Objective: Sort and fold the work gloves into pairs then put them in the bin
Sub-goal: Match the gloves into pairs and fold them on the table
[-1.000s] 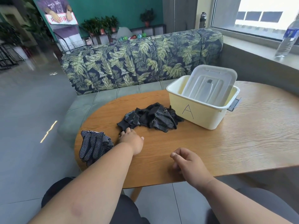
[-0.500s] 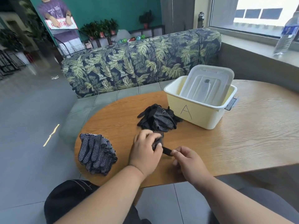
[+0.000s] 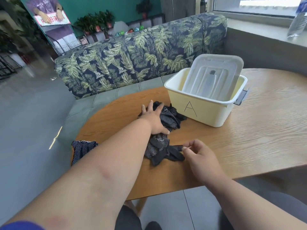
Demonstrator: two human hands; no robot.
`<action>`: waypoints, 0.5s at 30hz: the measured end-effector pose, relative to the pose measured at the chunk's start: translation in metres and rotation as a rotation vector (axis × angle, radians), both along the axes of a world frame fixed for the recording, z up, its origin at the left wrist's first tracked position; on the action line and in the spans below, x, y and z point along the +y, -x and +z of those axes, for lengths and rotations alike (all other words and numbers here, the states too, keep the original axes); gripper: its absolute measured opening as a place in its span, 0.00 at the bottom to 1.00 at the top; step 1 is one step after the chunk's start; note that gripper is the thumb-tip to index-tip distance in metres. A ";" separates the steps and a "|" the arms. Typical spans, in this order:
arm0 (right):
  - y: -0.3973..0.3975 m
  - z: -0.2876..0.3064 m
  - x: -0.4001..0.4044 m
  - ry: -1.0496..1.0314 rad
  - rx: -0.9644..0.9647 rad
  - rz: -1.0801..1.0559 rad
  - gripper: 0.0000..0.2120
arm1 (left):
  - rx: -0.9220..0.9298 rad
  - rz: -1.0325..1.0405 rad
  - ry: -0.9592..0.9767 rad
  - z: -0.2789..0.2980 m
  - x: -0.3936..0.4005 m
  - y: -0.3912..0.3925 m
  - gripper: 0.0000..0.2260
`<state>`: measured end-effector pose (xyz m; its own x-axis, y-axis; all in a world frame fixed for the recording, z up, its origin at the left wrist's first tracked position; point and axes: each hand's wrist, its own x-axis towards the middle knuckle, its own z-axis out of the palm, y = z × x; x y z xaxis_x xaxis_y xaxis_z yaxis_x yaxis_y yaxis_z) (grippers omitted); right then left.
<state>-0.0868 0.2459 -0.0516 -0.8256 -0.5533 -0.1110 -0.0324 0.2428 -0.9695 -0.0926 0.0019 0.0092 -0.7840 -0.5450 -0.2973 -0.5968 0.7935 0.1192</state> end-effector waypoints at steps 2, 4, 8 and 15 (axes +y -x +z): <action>-0.001 0.000 -0.001 0.005 -0.002 0.009 0.04 | -0.013 0.013 -0.024 -0.009 -0.006 0.007 0.55; -0.001 0.001 -0.001 -0.006 0.005 0.008 0.03 | -0.025 0.020 -0.028 -0.020 -0.012 0.009 0.47; 0.003 0.001 -0.001 -0.096 0.085 0.034 0.02 | 0.118 -0.021 0.095 -0.029 -0.013 0.006 0.27; -0.007 -0.004 -0.002 -0.249 0.346 0.230 0.16 | 0.193 0.020 0.099 -0.015 0.028 -0.033 0.19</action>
<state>-0.0801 0.2438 -0.0560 -0.6971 -0.7170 -0.0040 -0.4224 0.4151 -0.8058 -0.0600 0.0294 -0.0062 -0.8099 -0.5801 -0.0865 -0.5862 0.7953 0.1546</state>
